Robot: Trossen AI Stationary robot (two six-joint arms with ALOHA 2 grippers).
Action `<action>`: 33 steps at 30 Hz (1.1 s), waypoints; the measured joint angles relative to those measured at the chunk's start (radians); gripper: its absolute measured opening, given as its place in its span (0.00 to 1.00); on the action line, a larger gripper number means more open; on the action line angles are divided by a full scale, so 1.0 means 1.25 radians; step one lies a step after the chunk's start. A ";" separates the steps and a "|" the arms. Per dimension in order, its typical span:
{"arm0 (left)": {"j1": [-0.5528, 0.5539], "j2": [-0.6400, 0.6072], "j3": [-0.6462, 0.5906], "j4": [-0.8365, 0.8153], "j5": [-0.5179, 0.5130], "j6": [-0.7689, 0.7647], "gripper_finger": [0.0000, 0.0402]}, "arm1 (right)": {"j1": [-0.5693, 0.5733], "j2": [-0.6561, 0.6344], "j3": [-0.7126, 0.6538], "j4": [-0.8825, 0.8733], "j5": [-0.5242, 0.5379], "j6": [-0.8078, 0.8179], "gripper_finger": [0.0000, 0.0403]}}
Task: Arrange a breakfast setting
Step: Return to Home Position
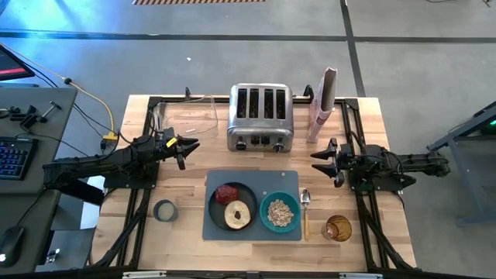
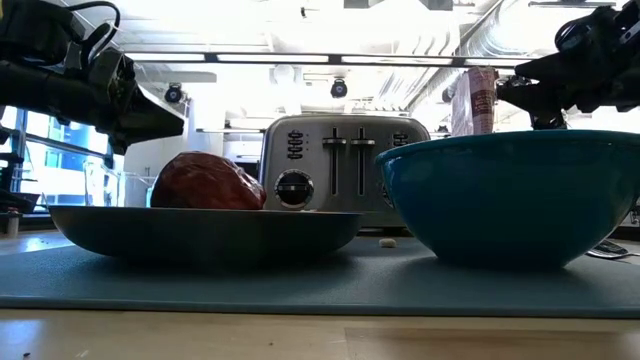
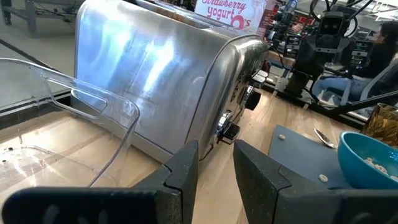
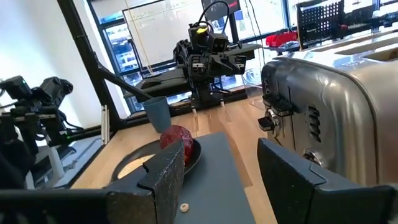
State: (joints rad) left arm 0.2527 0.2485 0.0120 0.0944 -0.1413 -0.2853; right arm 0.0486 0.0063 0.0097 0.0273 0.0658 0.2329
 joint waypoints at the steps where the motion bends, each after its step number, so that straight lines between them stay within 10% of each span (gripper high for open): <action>1: 0.000 0.000 0.000 0.000 0.000 0.000 0.22 | 0.000 0.000 0.000 0.000 0.000 -0.005 0.46; 33: -0.001 -0.005 0.000 -0.002 0.000 0.000 0.22 | -0.062 -0.001 -0.001 0.000 -0.003 0.155 0.46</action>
State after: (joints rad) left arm 0.2515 0.2422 0.0120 0.0924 -0.1413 -0.2852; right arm -0.0284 0.0055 0.0086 0.0269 0.0624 0.4272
